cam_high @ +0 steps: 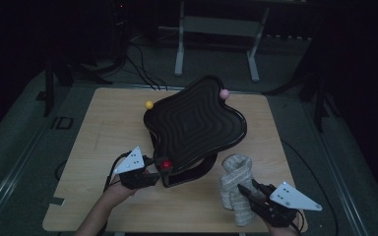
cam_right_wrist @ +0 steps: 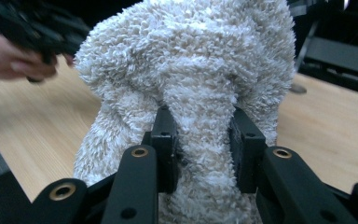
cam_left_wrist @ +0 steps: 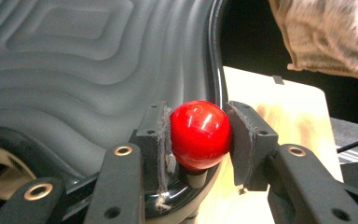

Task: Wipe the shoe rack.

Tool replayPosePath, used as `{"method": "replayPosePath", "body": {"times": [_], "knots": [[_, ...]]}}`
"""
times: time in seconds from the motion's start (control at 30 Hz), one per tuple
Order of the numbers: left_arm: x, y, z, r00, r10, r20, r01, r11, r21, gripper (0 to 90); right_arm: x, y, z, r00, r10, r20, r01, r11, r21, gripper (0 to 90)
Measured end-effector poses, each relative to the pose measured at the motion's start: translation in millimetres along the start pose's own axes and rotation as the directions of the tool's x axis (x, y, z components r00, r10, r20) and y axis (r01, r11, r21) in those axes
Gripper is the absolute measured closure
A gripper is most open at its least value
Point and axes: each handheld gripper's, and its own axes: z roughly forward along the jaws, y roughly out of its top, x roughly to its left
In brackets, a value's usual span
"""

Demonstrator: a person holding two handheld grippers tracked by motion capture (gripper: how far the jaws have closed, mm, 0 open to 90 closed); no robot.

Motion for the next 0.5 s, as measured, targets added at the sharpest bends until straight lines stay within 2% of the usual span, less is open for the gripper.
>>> {"method": "replayPosePath", "body": {"times": [0.03,0.2,0.33,0.5], "knots": [[-1.7,1.2,2.7,1.0000,0.003,0.006,-0.003,1.0000,0.003,59.5,1.9,5.6,-5.9,1.0000,-0.006,-0.003,0.006,1.000,-0.025,68.3],[-8.7,6.5,13.5,0.9992,0.030,0.027,-0.031,0.9994,0.018,59.5,7.2,14.5,-14.1,0.9996,-0.024,-0.014,0.024,0.998,-0.060,68.2],[-13.4,8.6,23.3,0.9981,0.043,0.045,-0.043,0.9990,0.012,59.5,8.4,20.0,-13.8,0.9991,-0.028,-0.031,0.025,0.996,-0.084,68.2],[-19.3,11.0,38.6,0.9955,0.052,0.079,-0.052,0.9986,-0.007,59.5,8.7,27.3,-8.1,0.9985,-0.045,-0.030,0.042,0.994,-0.104,68.1]]}}
